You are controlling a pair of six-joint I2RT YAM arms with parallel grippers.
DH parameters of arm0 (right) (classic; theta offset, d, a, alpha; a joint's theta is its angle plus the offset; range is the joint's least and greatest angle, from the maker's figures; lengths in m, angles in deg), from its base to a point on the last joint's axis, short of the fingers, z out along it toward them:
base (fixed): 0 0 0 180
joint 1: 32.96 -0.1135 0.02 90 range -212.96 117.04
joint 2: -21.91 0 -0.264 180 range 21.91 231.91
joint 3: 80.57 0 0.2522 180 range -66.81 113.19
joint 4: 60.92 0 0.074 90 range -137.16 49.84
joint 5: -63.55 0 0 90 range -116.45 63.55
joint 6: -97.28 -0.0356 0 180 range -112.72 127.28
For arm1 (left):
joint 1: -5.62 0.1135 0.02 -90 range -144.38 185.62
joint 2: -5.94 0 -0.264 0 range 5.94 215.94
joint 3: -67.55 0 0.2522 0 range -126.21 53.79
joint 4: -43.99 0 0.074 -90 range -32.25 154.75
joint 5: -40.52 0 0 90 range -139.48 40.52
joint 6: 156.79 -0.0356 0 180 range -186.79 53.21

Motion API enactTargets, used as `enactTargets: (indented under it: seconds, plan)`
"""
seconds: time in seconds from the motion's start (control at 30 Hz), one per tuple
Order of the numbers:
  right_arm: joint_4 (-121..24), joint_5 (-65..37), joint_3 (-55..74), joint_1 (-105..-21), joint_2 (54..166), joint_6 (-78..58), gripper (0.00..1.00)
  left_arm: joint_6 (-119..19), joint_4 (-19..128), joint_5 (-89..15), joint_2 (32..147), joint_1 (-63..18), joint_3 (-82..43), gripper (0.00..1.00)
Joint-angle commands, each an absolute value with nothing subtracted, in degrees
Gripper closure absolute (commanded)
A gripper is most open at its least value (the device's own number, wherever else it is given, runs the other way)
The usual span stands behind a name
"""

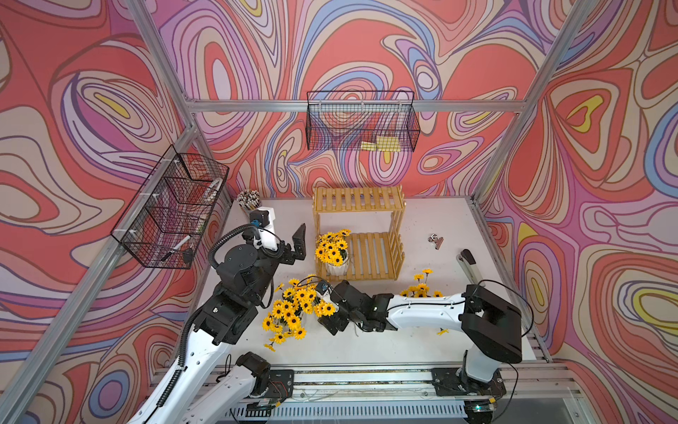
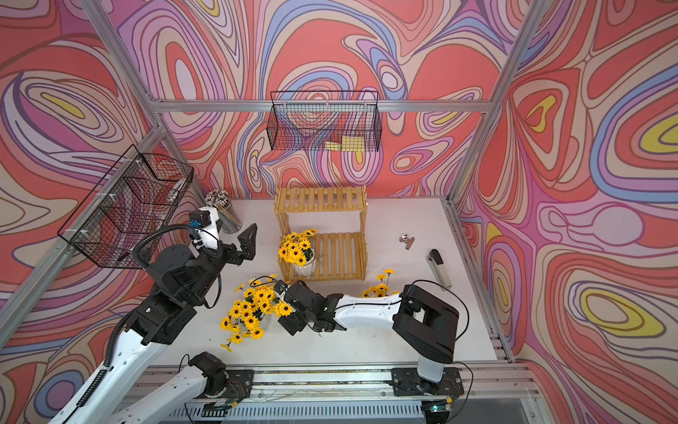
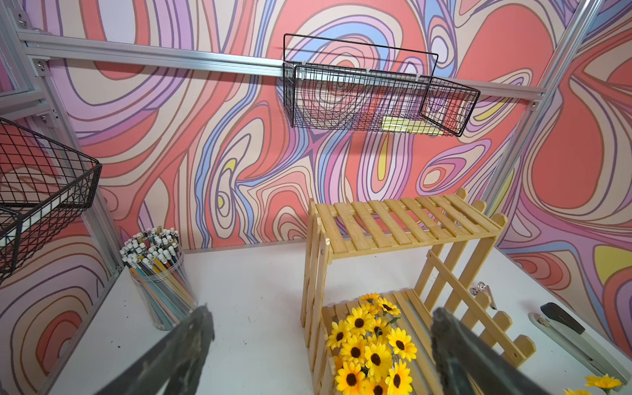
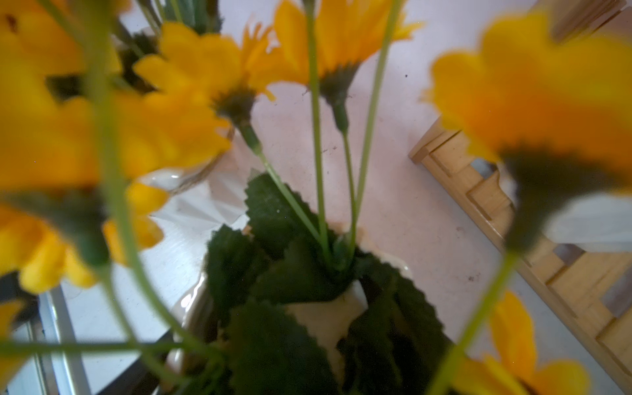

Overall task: Take the sunflower pots off the shelves
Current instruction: Place the sunflower pot at the center of the board.

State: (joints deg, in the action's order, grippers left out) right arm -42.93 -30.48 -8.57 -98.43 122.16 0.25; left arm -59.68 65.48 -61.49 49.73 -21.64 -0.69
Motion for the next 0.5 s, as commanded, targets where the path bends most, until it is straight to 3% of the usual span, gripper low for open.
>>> enactTargets:
  seconds: [0.0,0.47]
  plan:
    - [-46.47,-29.89,-7.91,-98.96,122.58,0.52,0.53,-59.59,65.51,-61.95,48.92,-21.24,0.09,0.0]
    - [-46.28,-29.5,-7.92,-99.49,123.08,0.69,0.42,-59.67,65.53,-62.07,48.74,-21.18,0.35,0.0]
